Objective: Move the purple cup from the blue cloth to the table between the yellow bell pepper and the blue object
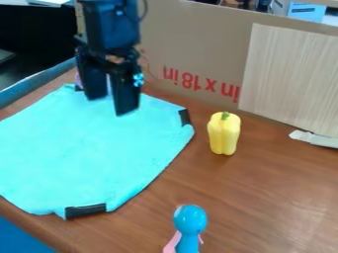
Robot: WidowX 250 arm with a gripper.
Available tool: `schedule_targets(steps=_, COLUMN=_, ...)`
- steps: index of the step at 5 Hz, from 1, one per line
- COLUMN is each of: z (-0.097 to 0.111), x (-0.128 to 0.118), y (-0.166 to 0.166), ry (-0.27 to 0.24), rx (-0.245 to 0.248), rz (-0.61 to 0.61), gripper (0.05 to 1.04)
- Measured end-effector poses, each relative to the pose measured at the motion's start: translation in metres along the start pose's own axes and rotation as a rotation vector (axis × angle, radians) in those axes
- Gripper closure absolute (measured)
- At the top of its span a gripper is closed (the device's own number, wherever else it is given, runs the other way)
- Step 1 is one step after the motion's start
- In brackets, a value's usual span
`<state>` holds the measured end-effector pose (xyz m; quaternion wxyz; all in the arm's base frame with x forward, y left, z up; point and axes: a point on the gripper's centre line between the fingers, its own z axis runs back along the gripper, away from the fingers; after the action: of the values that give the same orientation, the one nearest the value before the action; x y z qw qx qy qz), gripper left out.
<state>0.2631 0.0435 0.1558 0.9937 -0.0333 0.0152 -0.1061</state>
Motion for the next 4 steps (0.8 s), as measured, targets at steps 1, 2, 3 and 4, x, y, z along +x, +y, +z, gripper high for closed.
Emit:
schedule_targets(steps=1, z=0.005, x=0.014, y=0.027, ry=-0.039, rx=-0.004, rz=0.078, gripper=0.083)
schedule_targets(steps=2, z=0.006, x=0.016, y=0.059, ry=-0.144, rx=0.045, rz=0.143, gripper=0.083)
schedule_targets(steps=3, z=-0.007, x=0.012, y=0.087, ry=-0.225, rx=0.109, rz=0.182, gripper=0.083)
schedule_targets(steps=4, z=-0.005, x=0.009, y=0.114, ry=-0.286, rx=0.123, rz=0.250, gripper=0.083)
